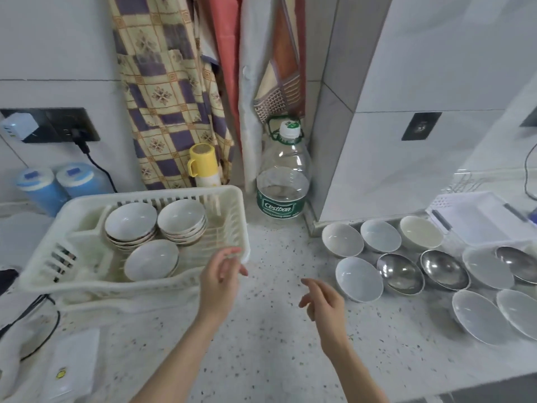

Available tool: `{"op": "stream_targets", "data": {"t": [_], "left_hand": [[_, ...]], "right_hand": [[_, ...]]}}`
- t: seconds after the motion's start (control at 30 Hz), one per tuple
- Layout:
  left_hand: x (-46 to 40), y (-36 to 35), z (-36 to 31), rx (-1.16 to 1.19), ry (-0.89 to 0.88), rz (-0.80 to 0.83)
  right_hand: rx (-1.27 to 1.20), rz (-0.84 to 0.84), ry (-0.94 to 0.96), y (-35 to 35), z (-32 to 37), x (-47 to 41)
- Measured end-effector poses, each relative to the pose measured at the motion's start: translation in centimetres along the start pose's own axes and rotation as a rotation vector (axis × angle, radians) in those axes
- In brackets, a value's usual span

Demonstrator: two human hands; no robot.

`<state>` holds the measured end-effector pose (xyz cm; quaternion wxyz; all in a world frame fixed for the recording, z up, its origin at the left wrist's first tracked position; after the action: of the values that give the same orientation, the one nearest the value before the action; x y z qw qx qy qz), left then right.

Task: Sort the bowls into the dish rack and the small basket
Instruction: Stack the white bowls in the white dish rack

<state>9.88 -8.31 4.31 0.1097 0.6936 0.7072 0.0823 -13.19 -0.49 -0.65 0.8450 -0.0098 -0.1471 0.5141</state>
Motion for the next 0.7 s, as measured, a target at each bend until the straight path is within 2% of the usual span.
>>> {"op": "stream_targets", "data": {"t": [0.1,0.17,0.33,0.4,0.57,0.7], "left_hand": [[1.0,-8.5,1.7,-0.109,0.119,0.244],[1.7,-12.9,3.0,-0.194,0.224,0.345],[3.6,-20.6,6.1,-0.219,0.593,0.498],[4.2,-22.4,6.9,-0.213,0.682,0.515],[4.7,-25.5,7.7,-0.130,0.731,0.526],[4.2,-26.9,7.7,-0.032,0.678,0.504]], "right_hand": [[-0.029,-0.085,-0.031,4.5,0.2,-1.4],[-0.034,-0.100,-0.041,6.7,0.5,-2.0],[-0.014,-0.122,-0.060,11.5,1.3,-3.1],[0.008,-0.123,-0.071,12.8,1.4,-3.5],[0.049,-0.144,-0.085,15.2,1.4,-4.6],[0.045,-0.152,-0.091,16.6,1.3,-5.0]]}}
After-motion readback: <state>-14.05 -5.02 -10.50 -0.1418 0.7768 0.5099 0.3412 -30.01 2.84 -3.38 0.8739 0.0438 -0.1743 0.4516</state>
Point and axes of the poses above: each hand's wrist, its own x-axis away from the middle knuckle, its own y-axis out of the back of the hand, z = x × y, the point moved 9 cm from there along -x, towards the middle knuckle, and after that the axes turned 10 degrees about -x, right-handed, at the moved point
